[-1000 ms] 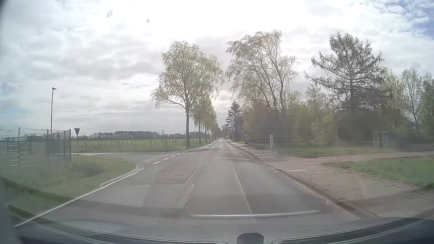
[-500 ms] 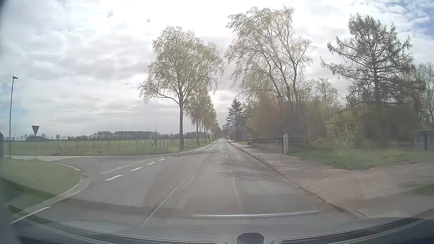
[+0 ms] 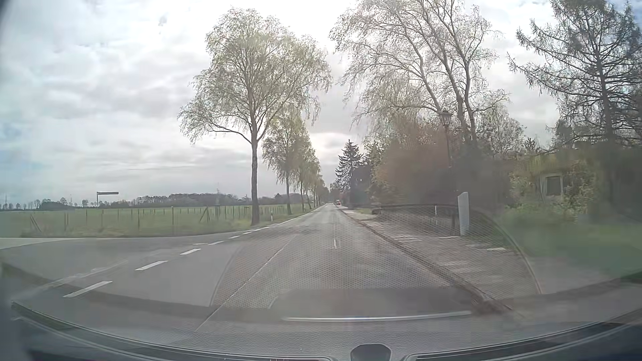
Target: Follow the waypoints while adhering to traffic rules and regulations
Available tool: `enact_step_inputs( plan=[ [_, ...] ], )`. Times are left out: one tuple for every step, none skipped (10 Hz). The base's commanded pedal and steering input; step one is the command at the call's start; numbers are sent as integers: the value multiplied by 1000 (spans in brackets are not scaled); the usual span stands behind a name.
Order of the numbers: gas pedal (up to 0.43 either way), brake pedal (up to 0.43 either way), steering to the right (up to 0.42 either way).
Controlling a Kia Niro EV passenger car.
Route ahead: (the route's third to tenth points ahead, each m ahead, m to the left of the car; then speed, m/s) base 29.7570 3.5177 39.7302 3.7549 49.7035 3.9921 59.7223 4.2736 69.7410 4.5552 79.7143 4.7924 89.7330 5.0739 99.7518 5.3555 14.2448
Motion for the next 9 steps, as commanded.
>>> enact_step_inputs(
  plan=[
    [197,6,-8],
    [197,6,-8],
    [197,0,-8],
    [197,6,-8],
    [197,0,-8],
    [197,0,-8],
    [197,0,-8],
    [197,6,-8],
    [177,0,-8]
  ],
)
